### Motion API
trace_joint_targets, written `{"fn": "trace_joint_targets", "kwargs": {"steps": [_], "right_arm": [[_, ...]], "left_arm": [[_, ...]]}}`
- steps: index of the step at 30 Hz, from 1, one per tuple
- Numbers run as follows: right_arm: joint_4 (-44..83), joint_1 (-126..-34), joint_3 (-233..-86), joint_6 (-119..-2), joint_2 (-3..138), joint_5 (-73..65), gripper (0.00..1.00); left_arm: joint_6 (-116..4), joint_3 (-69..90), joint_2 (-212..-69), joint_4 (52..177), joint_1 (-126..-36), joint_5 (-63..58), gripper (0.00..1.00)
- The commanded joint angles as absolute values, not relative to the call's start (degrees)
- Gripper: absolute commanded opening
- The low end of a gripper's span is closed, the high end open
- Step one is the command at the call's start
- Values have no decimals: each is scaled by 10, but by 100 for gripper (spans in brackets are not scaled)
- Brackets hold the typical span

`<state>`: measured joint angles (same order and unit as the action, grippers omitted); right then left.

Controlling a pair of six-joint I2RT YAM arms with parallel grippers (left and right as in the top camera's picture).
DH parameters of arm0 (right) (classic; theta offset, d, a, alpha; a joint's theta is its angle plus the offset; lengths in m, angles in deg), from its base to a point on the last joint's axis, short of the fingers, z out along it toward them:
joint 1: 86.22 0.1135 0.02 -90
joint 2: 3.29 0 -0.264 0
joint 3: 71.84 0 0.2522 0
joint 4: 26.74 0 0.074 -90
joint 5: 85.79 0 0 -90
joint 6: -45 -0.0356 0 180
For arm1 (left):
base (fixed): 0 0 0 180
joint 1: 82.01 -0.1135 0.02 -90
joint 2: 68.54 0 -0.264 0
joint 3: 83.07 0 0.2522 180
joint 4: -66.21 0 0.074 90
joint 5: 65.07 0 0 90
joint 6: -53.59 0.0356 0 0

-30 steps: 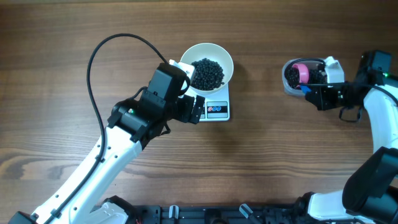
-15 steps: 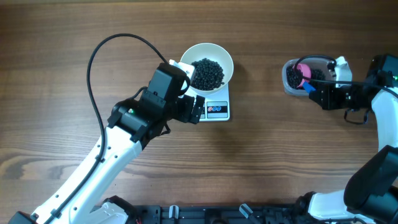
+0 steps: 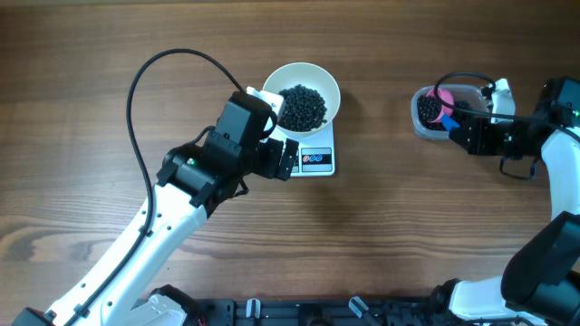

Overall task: Scoop item into bowl and weigh 150g on scale
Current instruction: 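Dip the scoop into the beans and drag to fill it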

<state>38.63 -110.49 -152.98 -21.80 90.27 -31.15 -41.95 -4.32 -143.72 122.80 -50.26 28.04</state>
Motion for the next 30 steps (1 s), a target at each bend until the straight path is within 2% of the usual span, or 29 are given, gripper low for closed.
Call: {"fn": "trace_joint_targets", "kwargs": {"steps": [1,5,14,18,22,30], "right_arm": [[383,-1105,-1533,-248,910,-343,4],[383,-1105,-1533,-327,910,-345,4],[383,-1105,-1533,-425,910,-350,4],[382,-1105,-1533,-429,910,-386,4],[370,-1105,-1533,-469,910,-388,4],[367,-1105,-1533,-469,910,-379,4]], "left_arm": [[-411,-35,-1442,1227,-504,276,100],[-411,-35,-1442,1227,-504,276,100],[-411,-35,-1442,1227,-504,276,100],[-411,-35,-1442,1227,-504,276,100],[-411,-35,-1442,1227,-504,276,100],[-411,-35,-1442,1227,-504,276,100]]}}
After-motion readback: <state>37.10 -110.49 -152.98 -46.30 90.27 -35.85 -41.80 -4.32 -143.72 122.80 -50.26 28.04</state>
